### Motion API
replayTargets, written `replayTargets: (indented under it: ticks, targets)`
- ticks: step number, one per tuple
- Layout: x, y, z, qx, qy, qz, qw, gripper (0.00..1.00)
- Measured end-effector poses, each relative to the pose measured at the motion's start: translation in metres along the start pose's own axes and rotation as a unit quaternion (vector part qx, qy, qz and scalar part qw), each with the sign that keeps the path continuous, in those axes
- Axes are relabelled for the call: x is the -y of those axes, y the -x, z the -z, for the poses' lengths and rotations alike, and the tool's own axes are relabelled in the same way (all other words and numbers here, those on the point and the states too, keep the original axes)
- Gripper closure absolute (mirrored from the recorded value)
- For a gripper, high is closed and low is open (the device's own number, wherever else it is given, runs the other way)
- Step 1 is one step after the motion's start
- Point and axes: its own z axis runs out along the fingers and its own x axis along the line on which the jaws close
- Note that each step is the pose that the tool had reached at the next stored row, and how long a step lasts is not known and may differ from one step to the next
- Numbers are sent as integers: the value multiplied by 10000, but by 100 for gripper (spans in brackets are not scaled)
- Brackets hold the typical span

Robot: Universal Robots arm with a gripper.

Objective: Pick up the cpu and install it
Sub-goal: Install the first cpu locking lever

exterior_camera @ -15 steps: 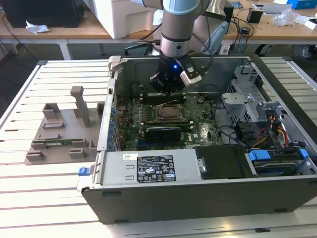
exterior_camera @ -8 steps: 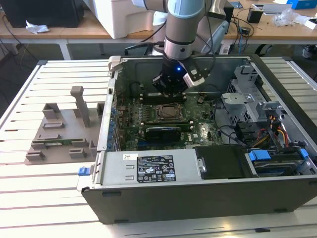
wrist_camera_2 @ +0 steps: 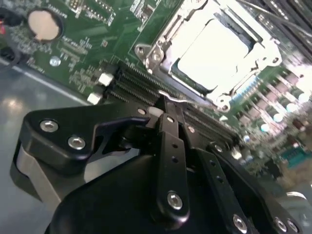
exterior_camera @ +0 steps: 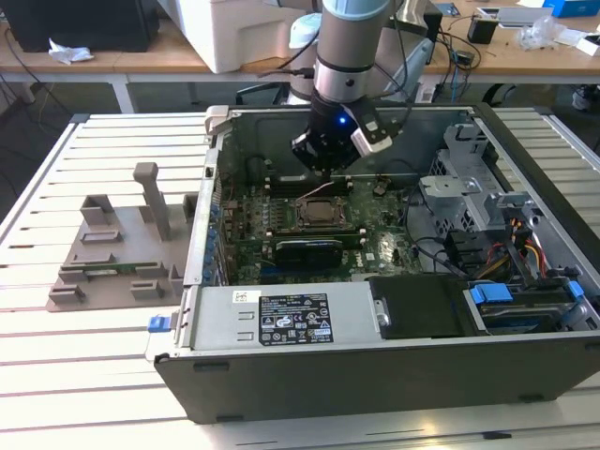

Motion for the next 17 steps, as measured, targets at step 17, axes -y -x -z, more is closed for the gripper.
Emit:
replayTargets:
  ticks: [17]
  targets:
    - [-31, -146, 289, -2, 1, 3, 10000, 89]
